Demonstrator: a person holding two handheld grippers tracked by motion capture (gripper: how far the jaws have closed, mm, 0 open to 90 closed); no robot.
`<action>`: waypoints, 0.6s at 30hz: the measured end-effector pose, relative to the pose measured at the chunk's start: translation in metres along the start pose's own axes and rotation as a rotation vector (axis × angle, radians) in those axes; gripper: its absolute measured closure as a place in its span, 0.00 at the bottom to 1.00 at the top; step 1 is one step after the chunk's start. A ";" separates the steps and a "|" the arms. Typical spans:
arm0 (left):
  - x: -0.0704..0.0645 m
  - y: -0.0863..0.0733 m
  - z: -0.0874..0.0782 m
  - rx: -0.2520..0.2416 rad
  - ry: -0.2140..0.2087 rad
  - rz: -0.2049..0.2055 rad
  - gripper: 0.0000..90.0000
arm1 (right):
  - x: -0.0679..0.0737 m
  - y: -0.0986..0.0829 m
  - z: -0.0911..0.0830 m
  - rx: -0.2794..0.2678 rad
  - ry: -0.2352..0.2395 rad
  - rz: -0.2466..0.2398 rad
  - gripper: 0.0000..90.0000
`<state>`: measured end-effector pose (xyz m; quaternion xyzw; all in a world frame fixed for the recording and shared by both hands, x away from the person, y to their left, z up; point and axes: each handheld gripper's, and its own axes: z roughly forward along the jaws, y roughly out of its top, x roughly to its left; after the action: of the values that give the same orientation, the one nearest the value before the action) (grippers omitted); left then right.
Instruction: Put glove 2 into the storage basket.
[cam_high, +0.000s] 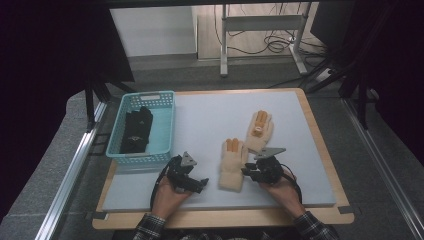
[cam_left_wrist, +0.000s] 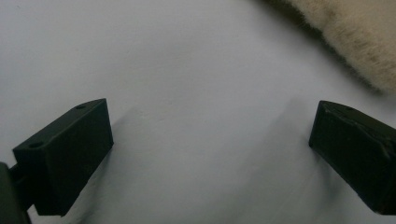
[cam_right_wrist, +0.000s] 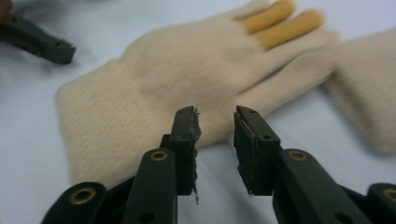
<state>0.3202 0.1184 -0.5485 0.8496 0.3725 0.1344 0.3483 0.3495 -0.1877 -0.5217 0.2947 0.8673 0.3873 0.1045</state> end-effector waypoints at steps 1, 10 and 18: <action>0.000 0.000 0.000 0.000 0.000 0.000 0.00 | -0.003 0.002 -0.003 -0.008 -0.016 -0.004 0.73; 0.000 0.000 0.000 0.001 -0.001 -0.001 0.00 | -0.072 0.017 -0.014 -0.093 -0.172 0.083 0.60; 0.000 0.000 0.000 0.003 -0.001 0.001 0.00 | -0.104 0.040 0.005 -0.069 -0.231 0.080 0.48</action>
<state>0.3203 0.1186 -0.5484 0.8503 0.3722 0.1336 0.3473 0.4526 -0.2250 -0.5008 0.3681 0.8230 0.3844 0.1983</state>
